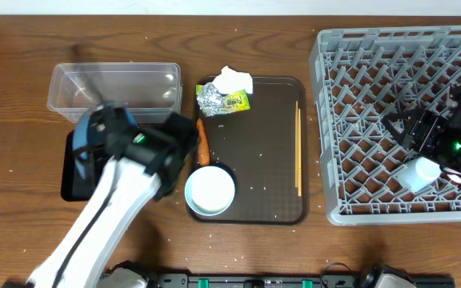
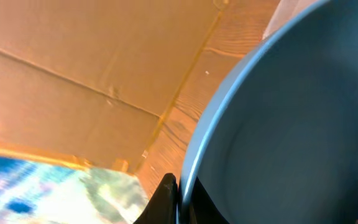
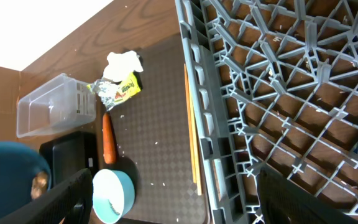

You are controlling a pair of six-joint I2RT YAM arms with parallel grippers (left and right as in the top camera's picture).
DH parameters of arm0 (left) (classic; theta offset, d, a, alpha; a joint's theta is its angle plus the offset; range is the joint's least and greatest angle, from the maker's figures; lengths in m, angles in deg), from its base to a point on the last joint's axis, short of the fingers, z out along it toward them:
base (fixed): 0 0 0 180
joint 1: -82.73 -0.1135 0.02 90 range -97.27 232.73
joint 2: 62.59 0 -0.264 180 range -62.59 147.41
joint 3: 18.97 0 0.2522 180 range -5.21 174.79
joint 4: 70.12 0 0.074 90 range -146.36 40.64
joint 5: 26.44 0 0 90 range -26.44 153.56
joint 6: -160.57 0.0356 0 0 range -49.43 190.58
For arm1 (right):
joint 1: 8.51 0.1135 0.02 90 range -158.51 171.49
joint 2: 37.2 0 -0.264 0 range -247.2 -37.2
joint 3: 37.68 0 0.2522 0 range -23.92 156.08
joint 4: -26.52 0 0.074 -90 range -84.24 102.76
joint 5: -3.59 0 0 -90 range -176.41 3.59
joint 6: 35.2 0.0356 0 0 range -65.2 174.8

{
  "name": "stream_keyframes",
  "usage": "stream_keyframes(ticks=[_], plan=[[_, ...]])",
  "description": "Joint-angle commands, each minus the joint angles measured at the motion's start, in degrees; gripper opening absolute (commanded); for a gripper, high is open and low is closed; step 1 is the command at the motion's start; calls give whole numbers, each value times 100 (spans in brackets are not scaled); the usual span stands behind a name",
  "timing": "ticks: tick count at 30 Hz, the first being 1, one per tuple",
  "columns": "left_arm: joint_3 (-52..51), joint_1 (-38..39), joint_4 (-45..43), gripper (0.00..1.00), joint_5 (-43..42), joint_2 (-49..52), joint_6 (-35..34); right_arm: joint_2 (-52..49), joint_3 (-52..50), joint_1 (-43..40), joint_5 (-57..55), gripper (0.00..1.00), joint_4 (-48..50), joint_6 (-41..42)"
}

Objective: Sort waste into correct bins and load items into the dishwasher rack
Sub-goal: 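Tilt the teal plate over the black tray to dump the mushroom, then hand the teal plate from the left gripper to the right gripper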

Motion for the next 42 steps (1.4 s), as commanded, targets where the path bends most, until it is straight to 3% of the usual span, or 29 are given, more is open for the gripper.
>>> stream_keyframes(ticks=[1,10,21,25,28,31,33,35,42], plan=[[4,-7,190,6,750,498,-348,2,55,83,31,77,-28,-31],[4,-7,282,6,1572,968,-236,2,55,83,28,78,-66,-31],[155,11,369,6,1207,822,-422,2,55,83,28,79,-81,-42],[522,243,107,6,389,529,-678,2,55,101,205,82,-83,-286],[848,522,-391,6,-238,197,-262,2,55,240,1309,82,-153,-1261],[1119,857,-1438,6,-1523,-192,1060,2,55,553,1987,81,-94,-1779],[1137,1047,-2402,6,-3018,-481,2291,2,55,800,1974,82,-13,-1777],[1137,1150,-3187,6,-4597,-717,2964,2,55,1123,1976,84,81,-1777],[1137,1163,-3836,7,-6113,-826,2968,0,55,1943,1947,86,402,-1779]])
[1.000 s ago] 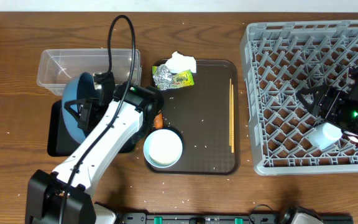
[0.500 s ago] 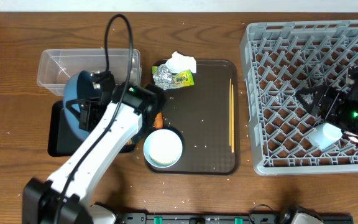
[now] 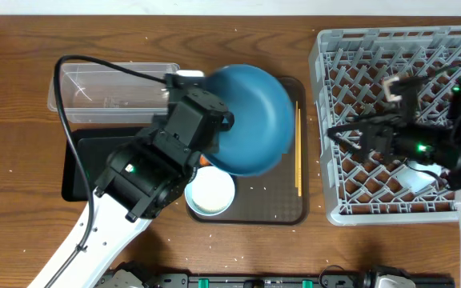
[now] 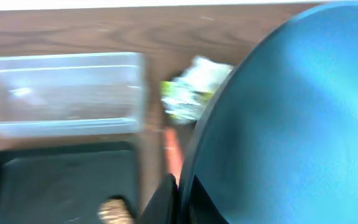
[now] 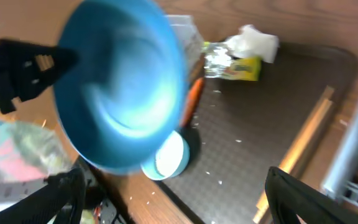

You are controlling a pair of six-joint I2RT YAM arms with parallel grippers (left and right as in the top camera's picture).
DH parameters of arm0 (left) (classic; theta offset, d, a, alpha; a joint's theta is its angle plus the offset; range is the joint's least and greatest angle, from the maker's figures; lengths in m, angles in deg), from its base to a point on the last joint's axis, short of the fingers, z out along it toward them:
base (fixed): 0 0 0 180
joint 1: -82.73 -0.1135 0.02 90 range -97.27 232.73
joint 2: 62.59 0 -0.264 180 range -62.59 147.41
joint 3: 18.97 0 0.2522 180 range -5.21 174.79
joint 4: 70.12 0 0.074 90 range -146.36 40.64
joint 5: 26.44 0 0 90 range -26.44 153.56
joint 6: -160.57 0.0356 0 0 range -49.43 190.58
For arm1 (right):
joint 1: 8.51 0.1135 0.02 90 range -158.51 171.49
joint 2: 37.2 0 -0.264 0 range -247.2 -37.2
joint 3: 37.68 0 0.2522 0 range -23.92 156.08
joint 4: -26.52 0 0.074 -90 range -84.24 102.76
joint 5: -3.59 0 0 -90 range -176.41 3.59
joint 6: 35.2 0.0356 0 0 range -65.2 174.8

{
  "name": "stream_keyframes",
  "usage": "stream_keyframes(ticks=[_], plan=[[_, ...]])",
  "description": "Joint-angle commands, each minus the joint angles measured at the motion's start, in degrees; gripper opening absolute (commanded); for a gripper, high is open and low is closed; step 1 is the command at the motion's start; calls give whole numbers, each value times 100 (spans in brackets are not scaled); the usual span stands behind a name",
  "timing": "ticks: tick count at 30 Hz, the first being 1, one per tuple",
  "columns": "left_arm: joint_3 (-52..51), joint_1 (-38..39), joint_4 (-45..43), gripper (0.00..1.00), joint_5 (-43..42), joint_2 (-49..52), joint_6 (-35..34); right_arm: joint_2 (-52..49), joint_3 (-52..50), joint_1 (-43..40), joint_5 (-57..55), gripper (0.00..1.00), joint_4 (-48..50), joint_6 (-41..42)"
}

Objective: Sort waste into correct bins and load items into the dishwasher rack
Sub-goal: 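Hand the teal plate from the left gripper to the right gripper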

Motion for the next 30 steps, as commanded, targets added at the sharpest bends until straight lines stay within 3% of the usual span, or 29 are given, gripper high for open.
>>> stream_keyframes(ticks=[1,5,9,10,12,13,17,19,23,25,27,30], plan=[[79,-11,-186,6,-1545,-9,365,2,55,396,72,86,114,-175],[79,35,-372,6,-1827,-24,365,-24,52,798,-905,80,271,-164],[79,225,-490,6,-1825,-96,387,-107,44,1064,-2190,67,391,273],[79,278,-538,6,-1825,-120,396,-129,42,1110,-2380,57,424,411],[79,369,-632,7,-1825,-155,407,-170,42,1141,-2424,9,485,551],[79,407,-667,6,-1823,-164,407,-184,42,1139,-2361,1,529,619],[79,485,-826,17,-1823,-195,404,-138,42,1134,-2365,1,737,651],[79,483,-861,53,-1821,-199,404,-72,42,1108,-2841,1,916,708],[79,483,-839,91,-1755,-267,433,2,42,1025,-6319,1,1449,1729],[79,483,-804,99,-1757,-330,450,-46,42,1025,-8260,1,1700,2052],[79,483,-750,98,-1757,-444,540,-118,42,1001,-10052,1,1921,2061],[79,483,-682,98,-1757,-636,619,-254,42,850,-11497,1,2238,2059]])
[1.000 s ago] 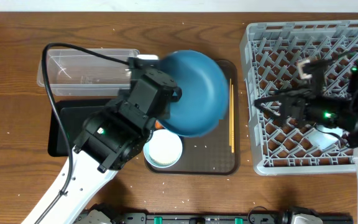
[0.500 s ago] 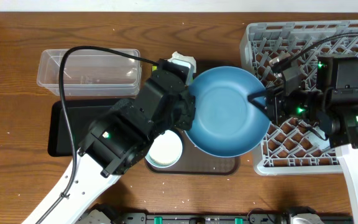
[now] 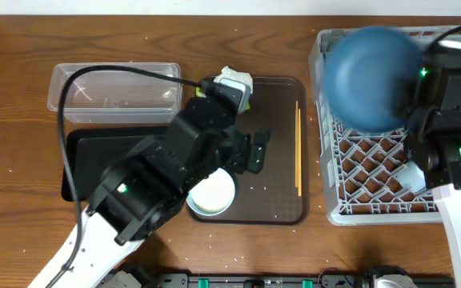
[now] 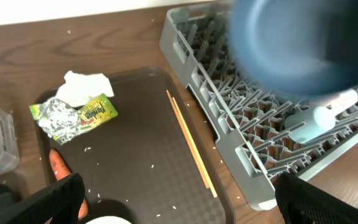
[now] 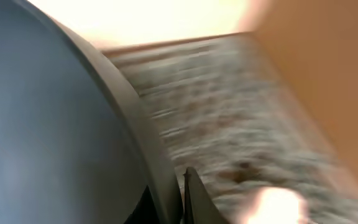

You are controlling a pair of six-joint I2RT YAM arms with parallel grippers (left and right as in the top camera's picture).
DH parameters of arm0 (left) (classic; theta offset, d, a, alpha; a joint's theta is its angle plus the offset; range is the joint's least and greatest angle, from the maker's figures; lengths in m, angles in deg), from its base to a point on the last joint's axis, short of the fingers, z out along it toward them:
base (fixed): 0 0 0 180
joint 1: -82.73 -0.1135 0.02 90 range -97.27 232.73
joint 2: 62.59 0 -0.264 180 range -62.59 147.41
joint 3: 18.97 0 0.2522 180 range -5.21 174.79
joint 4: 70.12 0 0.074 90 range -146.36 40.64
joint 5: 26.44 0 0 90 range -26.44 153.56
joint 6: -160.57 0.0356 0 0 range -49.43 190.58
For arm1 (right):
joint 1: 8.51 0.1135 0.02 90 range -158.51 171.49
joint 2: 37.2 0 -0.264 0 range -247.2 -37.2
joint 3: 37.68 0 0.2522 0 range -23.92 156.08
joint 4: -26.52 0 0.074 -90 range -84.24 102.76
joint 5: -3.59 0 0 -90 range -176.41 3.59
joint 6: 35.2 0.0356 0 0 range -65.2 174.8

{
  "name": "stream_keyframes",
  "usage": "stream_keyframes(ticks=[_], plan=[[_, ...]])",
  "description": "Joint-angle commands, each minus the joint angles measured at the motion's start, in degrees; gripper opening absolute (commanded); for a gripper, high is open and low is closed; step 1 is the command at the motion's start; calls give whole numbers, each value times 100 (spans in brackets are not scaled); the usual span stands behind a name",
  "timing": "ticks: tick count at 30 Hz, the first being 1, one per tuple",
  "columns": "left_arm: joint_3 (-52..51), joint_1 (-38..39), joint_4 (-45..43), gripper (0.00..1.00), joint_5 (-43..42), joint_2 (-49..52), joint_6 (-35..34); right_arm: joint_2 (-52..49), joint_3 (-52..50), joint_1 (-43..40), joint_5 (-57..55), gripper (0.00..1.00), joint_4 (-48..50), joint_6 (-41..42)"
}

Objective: Sort waste into correct bins and load items into the dishwasher rack
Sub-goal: 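Hand the teal plate from the left gripper to the right gripper, then place the teal plate upright in the back of the dish rack with the right gripper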

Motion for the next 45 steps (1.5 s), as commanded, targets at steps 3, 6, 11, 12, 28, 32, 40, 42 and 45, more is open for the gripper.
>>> stream_keyframes(ticks=[3,6,11,12,28,32,40,42,45], plan=[[79,13,52,98,2,-457,170,-289,46,-404,-3519,1,651,286],[79,13,57,98,2,-686,170,-544,46,-708,-3971,1,1670,-861],[79,13,105,98,4,-1139,170,-994,46,-1132,-3827,1,3556,-3292],[79,13,103,98,4,-1224,170,-1075,46,-1182,-3630,1,3825,-3919],[79,13,424,98,2,-1792,168,-2391,46,-1665,-2367,1,5222,-6529],[79,13,546,98,4,-1792,170,-2885,46,-1792,-2815,1,6111,-6983],[79,13,1001,98,4,-1792,168,-3254,46,-1915,-2817,1,6979,-7479],[79,13,1003,98,4,-1792,168,-3392,46,-1926,-2776,1,6981,-7484],[79,13,975,98,11,-1790,168,-3609,46,-1930,-2758,1,6983,-7484]])
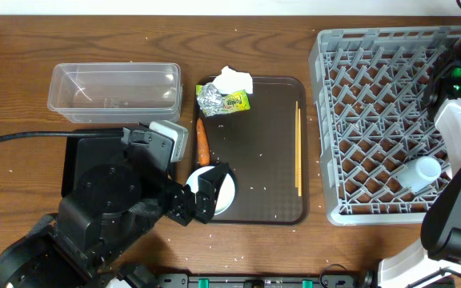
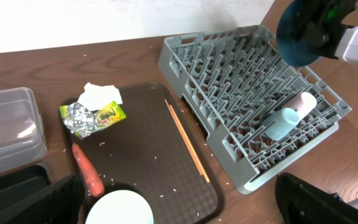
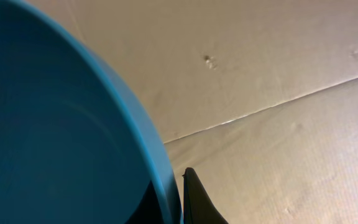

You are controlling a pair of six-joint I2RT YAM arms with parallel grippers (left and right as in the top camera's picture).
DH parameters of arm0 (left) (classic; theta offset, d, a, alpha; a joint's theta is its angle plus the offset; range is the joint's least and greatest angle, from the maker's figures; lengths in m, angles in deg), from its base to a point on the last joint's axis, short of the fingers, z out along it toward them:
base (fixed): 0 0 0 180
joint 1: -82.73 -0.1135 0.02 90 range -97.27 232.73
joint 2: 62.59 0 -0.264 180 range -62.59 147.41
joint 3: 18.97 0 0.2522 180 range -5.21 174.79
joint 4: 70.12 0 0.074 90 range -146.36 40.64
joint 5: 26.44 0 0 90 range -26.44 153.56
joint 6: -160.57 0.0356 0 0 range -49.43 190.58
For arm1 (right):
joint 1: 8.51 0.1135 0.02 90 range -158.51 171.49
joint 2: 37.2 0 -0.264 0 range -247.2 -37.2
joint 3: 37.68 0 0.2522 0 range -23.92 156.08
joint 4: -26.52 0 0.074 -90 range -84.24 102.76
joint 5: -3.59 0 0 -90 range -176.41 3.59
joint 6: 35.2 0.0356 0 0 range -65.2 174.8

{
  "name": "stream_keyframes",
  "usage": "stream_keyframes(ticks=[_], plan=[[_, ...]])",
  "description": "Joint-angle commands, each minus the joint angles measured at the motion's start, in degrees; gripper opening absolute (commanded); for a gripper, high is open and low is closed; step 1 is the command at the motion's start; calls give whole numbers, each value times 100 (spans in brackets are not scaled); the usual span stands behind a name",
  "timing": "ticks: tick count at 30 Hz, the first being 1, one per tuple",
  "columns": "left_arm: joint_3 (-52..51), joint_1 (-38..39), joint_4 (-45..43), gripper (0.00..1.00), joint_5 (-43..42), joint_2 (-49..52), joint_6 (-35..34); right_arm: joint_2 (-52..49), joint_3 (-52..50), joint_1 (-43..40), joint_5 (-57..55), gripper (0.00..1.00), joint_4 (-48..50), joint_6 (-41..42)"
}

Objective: Sort waste into correct bins and load items into the dishwasher rack
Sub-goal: 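Place the teal plate upright in the back of the dish rack with the right gripper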

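A blue plate (image 3: 55, 124) fills the right wrist view, its rim pinched in my right gripper (image 3: 180, 202), which is shut on it. In the left wrist view the plate (image 2: 303, 31) hangs at the far right end of the grey dishwasher rack (image 1: 374, 120); the overhead view does not show it. My left gripper (image 1: 201, 197) stands open and empty at the front of the brown tray (image 1: 270, 184), partly over a white bowl (image 2: 118, 208). On the tray lie a carrot (image 1: 202, 142), a foil wrapper (image 1: 222, 101), a tissue (image 1: 232, 79) and chopsticks (image 1: 298, 148).
A pale cup (image 1: 419, 173) lies on its side in the rack's front right part. A clear plastic container (image 1: 114, 90) stands at the back left, with a black bin (image 1: 94, 152) in front of it, partly under my left arm.
My right gripper has carried the blue plate from over the rack's left part to its far right end, out of the overhead view. The left arm has drawn back toward the table's front.
My left gripper first held the blue plate over the black bin while the right stood open over the rack. Then the left held it above the tray, the right nearby. Later the right gripper had the plate over the rack, the left open. Now the plate is at the rack's right end.
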Motion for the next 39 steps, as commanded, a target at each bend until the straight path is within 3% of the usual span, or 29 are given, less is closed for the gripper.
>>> stream_keyframes(ticks=[1,8,9,11,12,14,18,20,32,39], plan=[[72,13,-13,98,9,2,96,-313,79,-35,11,1,11,-98],[72,13,-31,98,9,37,96,-619,79,151,162,2,-33,-94],[72,13,-28,98,7,50,96,-621,79,186,181,9,-33,-94],[72,13,-26,98,2,72,94,-621,79,269,197,27,-28,-94],[72,13,-24,98,2,83,94,-621,79,302,203,44,-28,-94],[72,13,-26,98,2,98,94,-621,79,376,289,99,-31,31],[72,13,-26,98,2,103,94,-592,79,588,221,99,-13,1331],[72,13,-28,98,2,103,96,-592,79,721,177,99,-13,1574],[72,13,-28,98,-24,103,96,-535,249,1506,264,99,-68,1298],[72,13,-74,98,-17,105,98,-387,249,2376,291,99,-1036,1552]])
